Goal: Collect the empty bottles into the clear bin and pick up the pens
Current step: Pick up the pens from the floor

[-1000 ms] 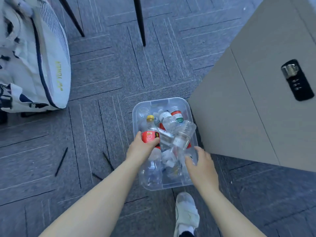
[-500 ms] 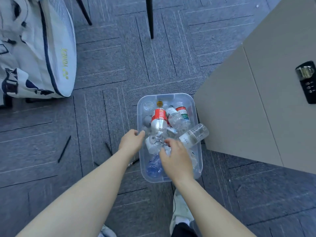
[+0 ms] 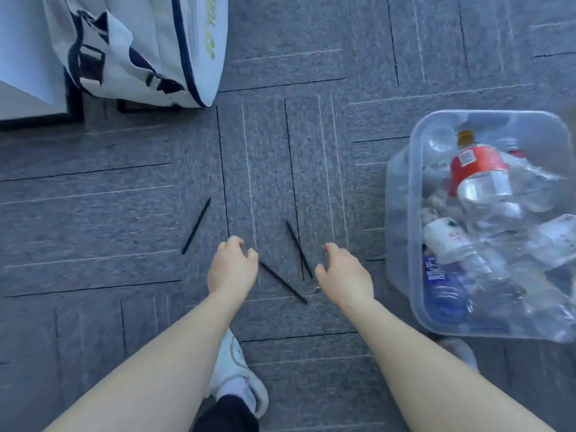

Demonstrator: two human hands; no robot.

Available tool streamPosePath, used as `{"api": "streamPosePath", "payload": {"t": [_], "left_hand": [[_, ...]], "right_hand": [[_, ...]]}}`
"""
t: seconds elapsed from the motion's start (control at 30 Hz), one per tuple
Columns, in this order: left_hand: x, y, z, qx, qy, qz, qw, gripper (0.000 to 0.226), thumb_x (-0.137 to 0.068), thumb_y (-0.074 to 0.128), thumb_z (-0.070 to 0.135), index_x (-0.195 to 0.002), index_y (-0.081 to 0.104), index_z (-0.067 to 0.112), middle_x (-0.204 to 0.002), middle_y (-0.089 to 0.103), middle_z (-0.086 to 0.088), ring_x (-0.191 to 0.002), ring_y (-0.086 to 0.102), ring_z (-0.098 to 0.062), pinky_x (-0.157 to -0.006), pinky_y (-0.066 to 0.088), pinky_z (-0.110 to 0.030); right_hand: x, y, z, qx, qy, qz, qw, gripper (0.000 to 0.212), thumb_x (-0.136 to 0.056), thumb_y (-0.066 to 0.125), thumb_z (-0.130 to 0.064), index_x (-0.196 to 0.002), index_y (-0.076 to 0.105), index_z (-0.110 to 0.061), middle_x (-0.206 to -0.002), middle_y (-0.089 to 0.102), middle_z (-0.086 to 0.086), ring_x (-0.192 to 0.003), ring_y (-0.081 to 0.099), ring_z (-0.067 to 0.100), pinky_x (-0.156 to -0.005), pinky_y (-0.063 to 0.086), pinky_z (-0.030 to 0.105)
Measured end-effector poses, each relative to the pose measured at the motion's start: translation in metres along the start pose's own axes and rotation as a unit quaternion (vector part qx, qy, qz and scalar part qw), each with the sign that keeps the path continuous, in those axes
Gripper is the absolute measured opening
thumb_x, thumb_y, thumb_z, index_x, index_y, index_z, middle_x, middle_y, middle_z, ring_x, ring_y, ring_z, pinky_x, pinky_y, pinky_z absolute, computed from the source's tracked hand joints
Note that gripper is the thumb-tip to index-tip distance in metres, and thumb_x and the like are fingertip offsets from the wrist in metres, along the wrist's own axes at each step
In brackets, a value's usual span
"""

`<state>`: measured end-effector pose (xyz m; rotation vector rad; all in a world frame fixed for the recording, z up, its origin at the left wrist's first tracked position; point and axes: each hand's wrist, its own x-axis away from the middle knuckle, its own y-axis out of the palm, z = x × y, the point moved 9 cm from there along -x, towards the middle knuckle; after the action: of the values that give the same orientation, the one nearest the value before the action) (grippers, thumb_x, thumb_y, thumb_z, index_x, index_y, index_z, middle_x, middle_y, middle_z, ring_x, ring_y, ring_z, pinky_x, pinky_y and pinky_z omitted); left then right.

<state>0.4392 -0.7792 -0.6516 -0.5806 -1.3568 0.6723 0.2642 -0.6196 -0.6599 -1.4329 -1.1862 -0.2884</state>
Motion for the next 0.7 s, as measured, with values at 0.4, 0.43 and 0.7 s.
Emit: {"api": "streamPosePath", "payload": {"t": [0.4, 0.43, 0.7], "left_hand": [[-0.196, 0.03, -0.108, -0.136, 0.009, 0.137, 0.981, 0.045, -0.091, 0.058, 0.023, -0.127, 0.039, 0.002, -0.13, 0.045, -0.024, -0.119, 0.043, -0.041, -0.088, 0.044, -0.049], [-0.203, 0.029, -0.108, -0.143, 0.019, 0.143, 0.979, 0.04, -0.092, 0.057, 0.018, -0.123, 0.041, 0.001, -0.126, 0.048, -0.026, -0.115, 0.046, -0.042, -0.086, 0.044, -0.049], [-0.08, 0.071, -0.043, -0.147, 0.243, 0.003, 0.959, 0.018, -0.091, 0.047, 0.009, -0.109, 0.046, 0.009, -0.105, 0.047, -0.009, -0.082, 0.049, -0.026, -0.064, 0.039, -0.037]], "right_hand": [[-0.136, 0.113, -0.023, 0.167, -0.019, 0.143, 0.975, 0.028, -0.094, 0.043, -0.025, -0.116, 0.046, -0.009, -0.109, 0.056, 0.012, -0.09, 0.057, 0.031, -0.06, 0.037, 0.036], [-0.138, 0.114, -0.025, 0.164, -0.035, 0.142, 0.976, 0.022, -0.093, 0.042, -0.022, -0.11, 0.046, -0.009, -0.104, 0.057, 0.011, -0.084, 0.057, 0.031, -0.059, 0.035, 0.035], [-0.059, 0.088, 0.059, -0.183, 0.225, 0.132, 0.948, 0.026, -0.097, 0.038, -0.019, -0.118, 0.047, -0.008, -0.088, 0.06, 0.01, -0.071, 0.051, 0.028, -0.056, 0.032, 0.036]]}}
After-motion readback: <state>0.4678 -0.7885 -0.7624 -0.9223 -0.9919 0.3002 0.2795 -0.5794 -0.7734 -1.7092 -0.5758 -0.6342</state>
